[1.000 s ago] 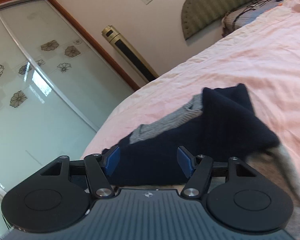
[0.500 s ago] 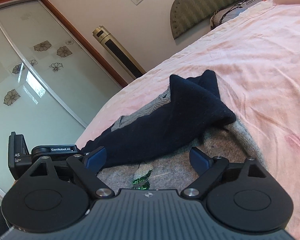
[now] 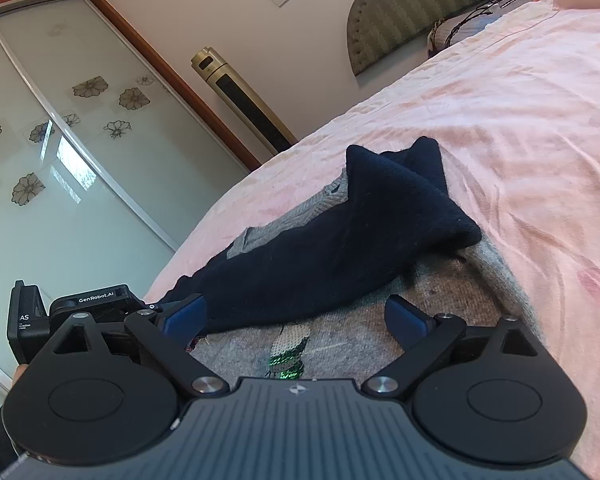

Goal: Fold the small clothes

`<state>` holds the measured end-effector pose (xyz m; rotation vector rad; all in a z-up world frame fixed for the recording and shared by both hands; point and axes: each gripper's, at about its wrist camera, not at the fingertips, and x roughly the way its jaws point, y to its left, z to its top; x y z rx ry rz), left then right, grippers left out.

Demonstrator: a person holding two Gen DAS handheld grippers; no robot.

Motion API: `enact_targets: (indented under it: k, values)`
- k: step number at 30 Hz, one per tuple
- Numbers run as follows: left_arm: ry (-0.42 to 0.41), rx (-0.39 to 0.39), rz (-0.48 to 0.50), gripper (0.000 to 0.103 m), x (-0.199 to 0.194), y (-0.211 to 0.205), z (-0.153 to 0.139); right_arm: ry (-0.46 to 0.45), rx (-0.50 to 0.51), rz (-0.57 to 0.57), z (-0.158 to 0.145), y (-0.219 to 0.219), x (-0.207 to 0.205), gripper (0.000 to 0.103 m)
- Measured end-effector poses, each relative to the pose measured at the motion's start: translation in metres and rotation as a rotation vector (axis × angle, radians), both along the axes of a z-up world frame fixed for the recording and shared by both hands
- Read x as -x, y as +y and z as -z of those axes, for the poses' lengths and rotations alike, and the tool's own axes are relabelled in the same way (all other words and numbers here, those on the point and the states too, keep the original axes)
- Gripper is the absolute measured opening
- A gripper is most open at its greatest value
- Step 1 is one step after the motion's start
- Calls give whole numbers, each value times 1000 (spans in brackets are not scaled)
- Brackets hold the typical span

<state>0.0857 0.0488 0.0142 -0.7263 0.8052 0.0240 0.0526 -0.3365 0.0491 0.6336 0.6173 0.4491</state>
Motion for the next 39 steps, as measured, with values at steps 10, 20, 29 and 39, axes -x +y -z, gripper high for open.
enact_targets:
  k: [10, 20, 29, 39]
  values:
    - [-113, -293, 51, 5, 18, -20, -44, -2, 7, -3, 1, 1, -2, 97]
    - [-20, -386, 38, 6, 52, -1, -18, 12, 121, -130, -12, 22, 4, 101]
    - [-176, -462, 33, 24, 55, -25, -49, -138, 174, -132, -73, 20, -48, 103]
    - [-119, -399, 186, 38, 22, -18, -4, -9, 423, -12, 4, 19, -119, 103]
